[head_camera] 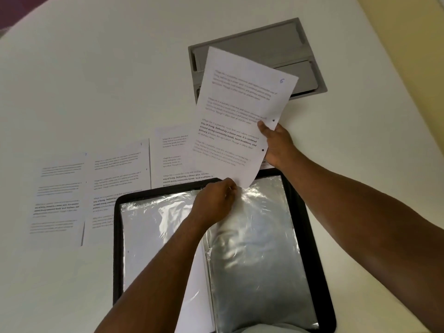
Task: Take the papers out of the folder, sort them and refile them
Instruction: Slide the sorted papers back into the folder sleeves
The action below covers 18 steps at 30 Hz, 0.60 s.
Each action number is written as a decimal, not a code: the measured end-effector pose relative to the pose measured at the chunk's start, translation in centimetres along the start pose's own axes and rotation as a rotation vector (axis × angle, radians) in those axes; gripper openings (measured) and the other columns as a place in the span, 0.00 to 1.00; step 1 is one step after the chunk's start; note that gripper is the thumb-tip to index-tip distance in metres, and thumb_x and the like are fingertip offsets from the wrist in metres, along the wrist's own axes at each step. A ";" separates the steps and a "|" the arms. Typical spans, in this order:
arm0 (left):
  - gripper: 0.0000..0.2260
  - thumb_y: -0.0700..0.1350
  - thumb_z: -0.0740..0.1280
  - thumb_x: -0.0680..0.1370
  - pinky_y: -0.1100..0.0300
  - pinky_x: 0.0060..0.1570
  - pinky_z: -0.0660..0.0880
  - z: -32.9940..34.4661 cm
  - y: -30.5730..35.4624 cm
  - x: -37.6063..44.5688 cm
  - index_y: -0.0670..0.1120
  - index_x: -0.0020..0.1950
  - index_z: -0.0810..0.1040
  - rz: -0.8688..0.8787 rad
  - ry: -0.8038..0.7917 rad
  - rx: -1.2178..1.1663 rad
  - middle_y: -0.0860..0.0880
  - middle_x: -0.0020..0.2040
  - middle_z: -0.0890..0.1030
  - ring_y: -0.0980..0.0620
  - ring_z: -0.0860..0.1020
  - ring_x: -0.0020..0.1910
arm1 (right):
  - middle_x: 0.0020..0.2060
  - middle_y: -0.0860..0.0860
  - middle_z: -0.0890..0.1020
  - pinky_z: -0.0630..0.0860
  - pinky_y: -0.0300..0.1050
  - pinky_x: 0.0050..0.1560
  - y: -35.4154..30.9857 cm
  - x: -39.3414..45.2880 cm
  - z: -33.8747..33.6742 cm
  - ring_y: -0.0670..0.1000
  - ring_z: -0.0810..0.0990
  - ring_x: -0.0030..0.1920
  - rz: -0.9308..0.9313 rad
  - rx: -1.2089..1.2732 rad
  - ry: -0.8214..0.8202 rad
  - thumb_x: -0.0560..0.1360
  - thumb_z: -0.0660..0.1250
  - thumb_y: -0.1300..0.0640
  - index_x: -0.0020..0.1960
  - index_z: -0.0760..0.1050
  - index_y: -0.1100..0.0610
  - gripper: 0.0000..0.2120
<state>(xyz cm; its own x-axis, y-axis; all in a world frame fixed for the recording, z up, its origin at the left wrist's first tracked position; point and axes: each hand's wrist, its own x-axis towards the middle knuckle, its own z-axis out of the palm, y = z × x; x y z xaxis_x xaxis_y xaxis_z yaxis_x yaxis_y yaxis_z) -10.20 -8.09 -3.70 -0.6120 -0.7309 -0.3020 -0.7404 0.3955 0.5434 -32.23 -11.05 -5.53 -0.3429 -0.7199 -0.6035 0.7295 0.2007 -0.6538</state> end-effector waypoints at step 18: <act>0.03 0.45 0.66 0.78 0.60 0.40 0.75 -0.1 0.4 1.1 0.50 0.50 0.79 -0.020 -0.014 -0.063 0.56 0.39 0.79 0.56 0.77 0.38 | 0.54 0.56 0.83 0.81 0.53 0.48 -2.8 0.8 -1.7 0.55 0.83 0.52 0.016 -0.336 -0.181 0.76 0.69 0.60 0.60 0.77 0.58 0.13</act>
<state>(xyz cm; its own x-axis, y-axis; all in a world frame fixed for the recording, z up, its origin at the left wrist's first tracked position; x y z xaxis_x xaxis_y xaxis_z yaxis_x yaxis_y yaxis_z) -11.11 -8.85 -3.73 -0.6016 -0.7300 -0.3242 -0.7339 0.3449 0.5852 -35.58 -11.08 -5.00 -0.2013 -0.8143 -0.5444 0.4885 0.3982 -0.7764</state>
